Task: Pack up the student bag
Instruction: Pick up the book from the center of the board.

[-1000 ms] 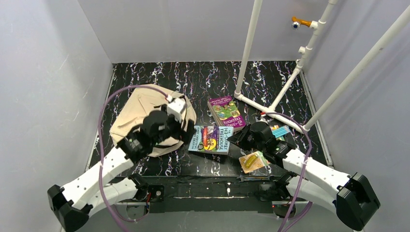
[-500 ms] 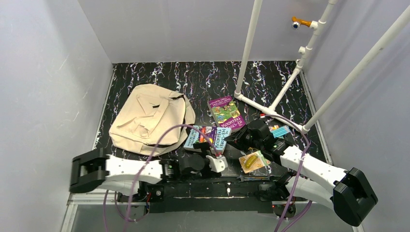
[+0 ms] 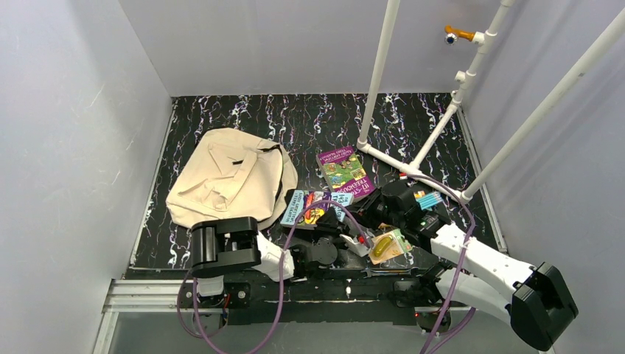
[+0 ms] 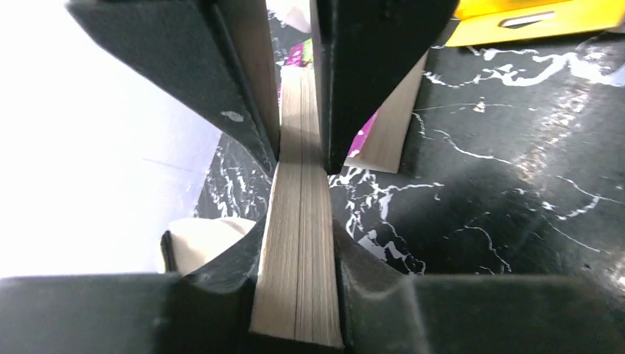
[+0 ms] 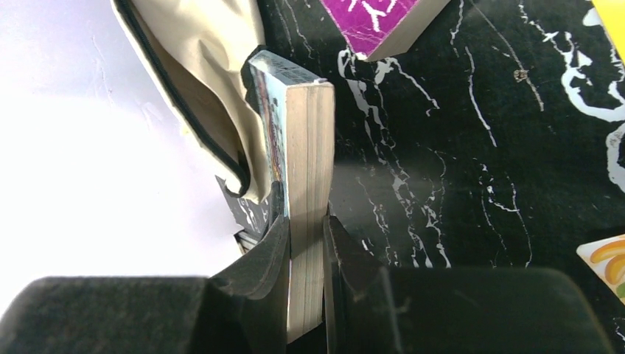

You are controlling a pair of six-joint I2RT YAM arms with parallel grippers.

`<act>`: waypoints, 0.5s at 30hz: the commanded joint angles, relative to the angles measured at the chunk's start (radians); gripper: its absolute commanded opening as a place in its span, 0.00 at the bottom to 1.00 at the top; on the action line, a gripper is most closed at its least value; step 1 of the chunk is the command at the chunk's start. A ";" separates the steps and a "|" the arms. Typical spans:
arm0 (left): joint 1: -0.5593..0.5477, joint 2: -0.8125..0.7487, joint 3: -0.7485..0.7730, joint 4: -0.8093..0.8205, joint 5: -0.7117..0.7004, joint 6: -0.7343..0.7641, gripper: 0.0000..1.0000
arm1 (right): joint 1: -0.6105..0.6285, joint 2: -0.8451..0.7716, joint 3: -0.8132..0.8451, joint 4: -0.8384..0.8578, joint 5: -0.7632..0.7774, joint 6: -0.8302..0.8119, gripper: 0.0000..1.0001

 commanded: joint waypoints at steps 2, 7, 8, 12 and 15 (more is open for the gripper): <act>-0.015 -0.033 0.015 0.231 -0.125 0.045 0.00 | -0.027 -0.013 0.098 0.006 -0.088 -0.057 0.59; -0.021 -0.153 0.003 0.103 -0.111 -0.088 0.00 | -0.036 0.052 0.132 -0.013 -0.136 -0.109 0.98; -0.022 -0.181 0.002 0.062 -0.096 -0.125 0.00 | -0.036 0.069 0.129 0.020 -0.154 -0.105 0.98; -0.029 -0.262 0.004 -0.115 -0.026 -0.256 0.00 | -0.035 0.183 0.154 0.150 -0.219 -0.103 0.98; -0.037 -0.306 0.011 -0.240 0.029 -0.312 0.00 | -0.037 0.231 0.188 0.198 -0.240 -0.114 0.75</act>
